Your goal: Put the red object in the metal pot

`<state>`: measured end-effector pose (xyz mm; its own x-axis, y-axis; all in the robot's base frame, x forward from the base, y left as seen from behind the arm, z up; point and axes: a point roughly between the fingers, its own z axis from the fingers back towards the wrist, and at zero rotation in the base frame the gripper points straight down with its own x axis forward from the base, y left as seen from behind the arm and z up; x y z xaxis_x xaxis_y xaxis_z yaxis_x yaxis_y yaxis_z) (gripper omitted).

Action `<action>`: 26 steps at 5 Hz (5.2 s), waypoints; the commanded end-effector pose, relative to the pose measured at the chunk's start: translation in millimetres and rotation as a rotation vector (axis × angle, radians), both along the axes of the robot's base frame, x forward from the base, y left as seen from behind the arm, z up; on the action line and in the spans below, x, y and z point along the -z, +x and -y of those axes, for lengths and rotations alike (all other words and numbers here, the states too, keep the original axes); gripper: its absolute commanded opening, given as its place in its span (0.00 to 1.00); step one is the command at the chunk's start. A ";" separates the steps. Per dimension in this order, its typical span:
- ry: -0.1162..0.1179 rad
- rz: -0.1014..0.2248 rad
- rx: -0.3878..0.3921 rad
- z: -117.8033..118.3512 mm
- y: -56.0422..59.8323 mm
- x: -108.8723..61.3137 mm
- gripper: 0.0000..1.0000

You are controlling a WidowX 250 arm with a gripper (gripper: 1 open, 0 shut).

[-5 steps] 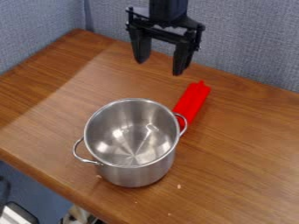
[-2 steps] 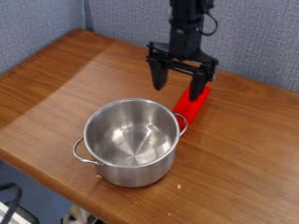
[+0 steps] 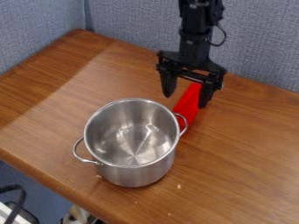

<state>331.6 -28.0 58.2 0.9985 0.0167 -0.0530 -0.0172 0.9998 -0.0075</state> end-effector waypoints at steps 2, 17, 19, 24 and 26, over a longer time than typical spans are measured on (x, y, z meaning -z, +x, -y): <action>-0.018 0.068 0.009 6.1 18.1 -6.0 1.00; -0.020 0.049 -0.013 -8.2 42.8 0.8 0.00; -0.003 0.053 -0.012 -8.7 41.8 -9.2 0.00; 0.014 0.075 -0.015 -6.2 39.1 -33.5 0.00; 0.014 0.086 -0.013 -5.2 38.6 -38.4 0.00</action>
